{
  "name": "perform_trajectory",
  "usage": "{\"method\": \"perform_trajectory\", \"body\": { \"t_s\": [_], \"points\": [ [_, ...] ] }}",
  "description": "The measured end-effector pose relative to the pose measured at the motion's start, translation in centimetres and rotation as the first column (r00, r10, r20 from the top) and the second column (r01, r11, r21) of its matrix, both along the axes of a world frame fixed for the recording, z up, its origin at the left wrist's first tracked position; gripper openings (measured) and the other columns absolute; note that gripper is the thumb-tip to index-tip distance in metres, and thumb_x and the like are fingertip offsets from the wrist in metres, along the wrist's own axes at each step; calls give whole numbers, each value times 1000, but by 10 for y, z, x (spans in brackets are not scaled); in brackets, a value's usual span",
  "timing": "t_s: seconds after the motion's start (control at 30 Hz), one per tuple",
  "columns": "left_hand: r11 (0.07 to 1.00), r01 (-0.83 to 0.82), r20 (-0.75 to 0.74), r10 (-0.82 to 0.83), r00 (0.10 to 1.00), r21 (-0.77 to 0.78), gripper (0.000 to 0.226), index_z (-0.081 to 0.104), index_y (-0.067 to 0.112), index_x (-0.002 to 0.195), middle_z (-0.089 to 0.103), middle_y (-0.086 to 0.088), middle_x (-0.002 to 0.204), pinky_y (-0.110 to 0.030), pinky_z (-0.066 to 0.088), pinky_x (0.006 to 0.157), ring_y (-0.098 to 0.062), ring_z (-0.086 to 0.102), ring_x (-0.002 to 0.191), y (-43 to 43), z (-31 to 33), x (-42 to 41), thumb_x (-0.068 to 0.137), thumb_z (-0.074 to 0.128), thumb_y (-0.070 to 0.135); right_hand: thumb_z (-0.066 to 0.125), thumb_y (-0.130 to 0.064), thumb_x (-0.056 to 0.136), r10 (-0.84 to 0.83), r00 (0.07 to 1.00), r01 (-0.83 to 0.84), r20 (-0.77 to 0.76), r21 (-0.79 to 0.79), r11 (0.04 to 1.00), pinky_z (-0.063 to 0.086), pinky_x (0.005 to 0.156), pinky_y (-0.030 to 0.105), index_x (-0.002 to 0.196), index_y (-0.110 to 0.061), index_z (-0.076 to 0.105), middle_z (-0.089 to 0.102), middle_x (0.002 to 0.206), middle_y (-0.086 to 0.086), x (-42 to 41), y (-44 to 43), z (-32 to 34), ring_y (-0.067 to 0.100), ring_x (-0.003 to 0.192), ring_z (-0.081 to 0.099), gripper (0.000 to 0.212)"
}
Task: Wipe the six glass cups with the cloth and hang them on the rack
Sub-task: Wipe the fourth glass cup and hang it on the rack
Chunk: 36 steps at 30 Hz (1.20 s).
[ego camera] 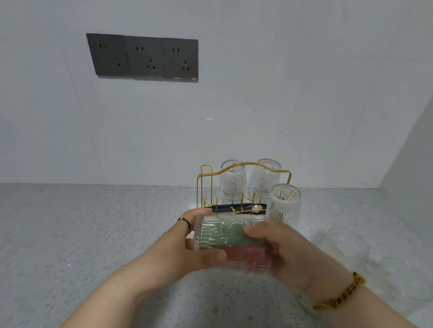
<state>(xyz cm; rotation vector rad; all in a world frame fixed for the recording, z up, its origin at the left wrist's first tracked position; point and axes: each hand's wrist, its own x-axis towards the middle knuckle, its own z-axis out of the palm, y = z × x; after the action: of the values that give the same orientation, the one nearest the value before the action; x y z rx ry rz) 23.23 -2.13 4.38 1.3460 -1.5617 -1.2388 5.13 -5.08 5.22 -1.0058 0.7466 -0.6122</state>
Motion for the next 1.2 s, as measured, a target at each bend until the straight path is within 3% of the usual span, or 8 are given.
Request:
{"method": "perform_trajectory", "body": {
  "t_s": [0.1,0.23,0.4,0.53,0.73,0.87,1.03,1.2],
  "points": [
    [982,-24,121,47,991,-187,80,36,54,102,59,18,99,-5,45,67,11,59,83,2,5,2,53,86,16,57,-17,64,-55,994,40,97,151,988,54,59,31,115,5,55,57,122,28,8,0,-2,33,88,60,57],
    [964,-96,80,118,990,-247,75,44,46,96,62,14,89,-4,45,59,10,61,73,5,2,0,50,87,6,65,-16,64,-13,994,11,105,28,1000,51,52,25,103,-1,61,62,104,21,9,3,-1,25,77,60,42],
    [986,9,-349,51,936,167,42,66,19,85,73,0,71,-21,52,49,-10,67,58,-2,0,1,47,74,36,54,14,80,389,917,-389,-90,-426,817,47,71,7,103,-22,60,66,89,-25,10,14,25,-9,85,60,43],
    [964,104,-364,-7,931,246,38,64,21,92,74,-1,76,-27,57,61,-15,68,65,2,-4,-3,57,68,37,54,6,84,211,921,-352,-327,-471,809,45,62,6,90,-20,60,65,68,-25,-2,5,24,-12,66,58,27],
    [983,17,198,20,980,-182,69,38,54,102,42,31,114,-6,46,75,13,52,95,7,9,-11,59,83,25,58,-7,65,65,998,-65,-10,-64,996,56,59,27,92,-2,65,70,81,11,-5,0,4,21,69,68,28],
    [897,190,656,135,742,-399,88,21,49,132,24,37,124,-7,25,92,12,33,117,9,6,-12,63,75,46,61,-6,73,-45,997,44,63,14,999,55,56,29,93,2,64,70,78,12,3,4,3,22,69,67,21],
    [832,215,745,304,593,-511,93,24,33,141,49,14,130,-24,37,96,-14,49,117,3,-11,-21,63,73,47,61,-10,83,46,920,-180,-389,-316,932,51,82,28,87,-19,62,66,90,3,10,10,6,15,83,63,10],
    [956,145,666,65,743,-255,73,28,50,116,45,31,84,-8,37,72,-1,50,88,5,-12,-22,60,75,42,70,-19,77,212,630,-642,-747,-347,684,50,88,20,106,-19,57,64,98,-6,4,2,22,8,91,61,32]
  ]
}}
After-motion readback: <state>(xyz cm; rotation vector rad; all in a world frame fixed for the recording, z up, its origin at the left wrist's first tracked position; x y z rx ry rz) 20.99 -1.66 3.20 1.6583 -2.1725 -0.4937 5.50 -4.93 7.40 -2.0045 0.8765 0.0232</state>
